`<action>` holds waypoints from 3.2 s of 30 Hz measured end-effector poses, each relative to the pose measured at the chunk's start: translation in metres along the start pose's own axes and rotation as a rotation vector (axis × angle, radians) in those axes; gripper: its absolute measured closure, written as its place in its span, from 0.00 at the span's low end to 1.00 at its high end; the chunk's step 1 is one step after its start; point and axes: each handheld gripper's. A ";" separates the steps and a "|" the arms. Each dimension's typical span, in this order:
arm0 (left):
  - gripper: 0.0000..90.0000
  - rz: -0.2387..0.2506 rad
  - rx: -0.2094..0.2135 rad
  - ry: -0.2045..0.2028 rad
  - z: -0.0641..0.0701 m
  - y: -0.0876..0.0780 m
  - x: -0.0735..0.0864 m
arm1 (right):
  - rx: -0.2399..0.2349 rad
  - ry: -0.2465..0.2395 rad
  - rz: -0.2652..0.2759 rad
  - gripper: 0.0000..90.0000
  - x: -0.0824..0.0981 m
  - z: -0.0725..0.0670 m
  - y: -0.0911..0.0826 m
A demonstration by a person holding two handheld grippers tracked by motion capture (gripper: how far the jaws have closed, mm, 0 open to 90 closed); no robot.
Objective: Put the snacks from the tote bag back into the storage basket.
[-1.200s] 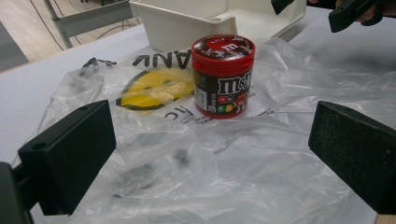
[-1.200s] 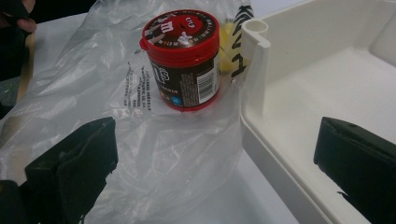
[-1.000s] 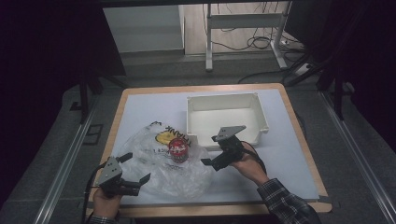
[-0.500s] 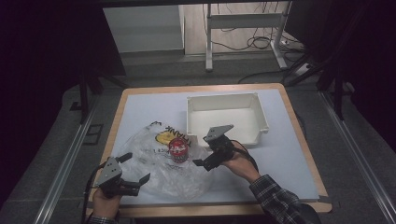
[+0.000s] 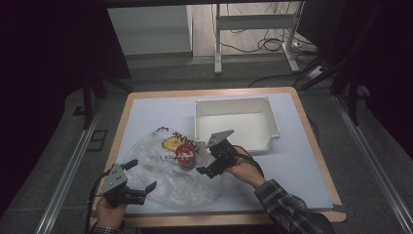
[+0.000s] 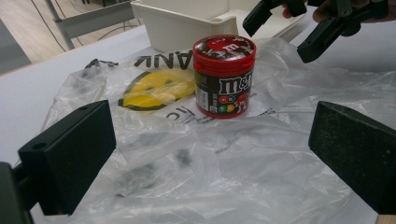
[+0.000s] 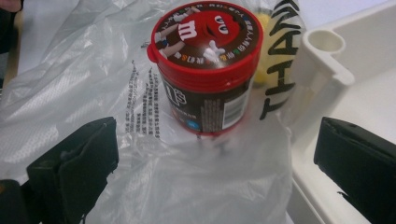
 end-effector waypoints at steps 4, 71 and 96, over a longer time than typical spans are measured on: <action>0.01 0.000 -0.001 0.001 0.000 0.000 0.000 | -0.008 -0.004 -0.008 0.00 -0.005 0.001 0.005; 0.01 -0.011 -0.006 0.013 0.001 0.001 0.000 | 0.065 0.052 -0.247 0.16 -0.046 0.003 0.071; 0.01 -0.012 -0.011 0.017 0.001 0.000 0.000 | 0.093 0.067 -0.238 0.29 -0.051 0.000 0.074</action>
Point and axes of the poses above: each handheld gripper's, and its own axes: y roughly forward along the jaws, x roughly out of its underside, z roughly to its right, and after that the axes turned 15 degrees about -x, right-handed
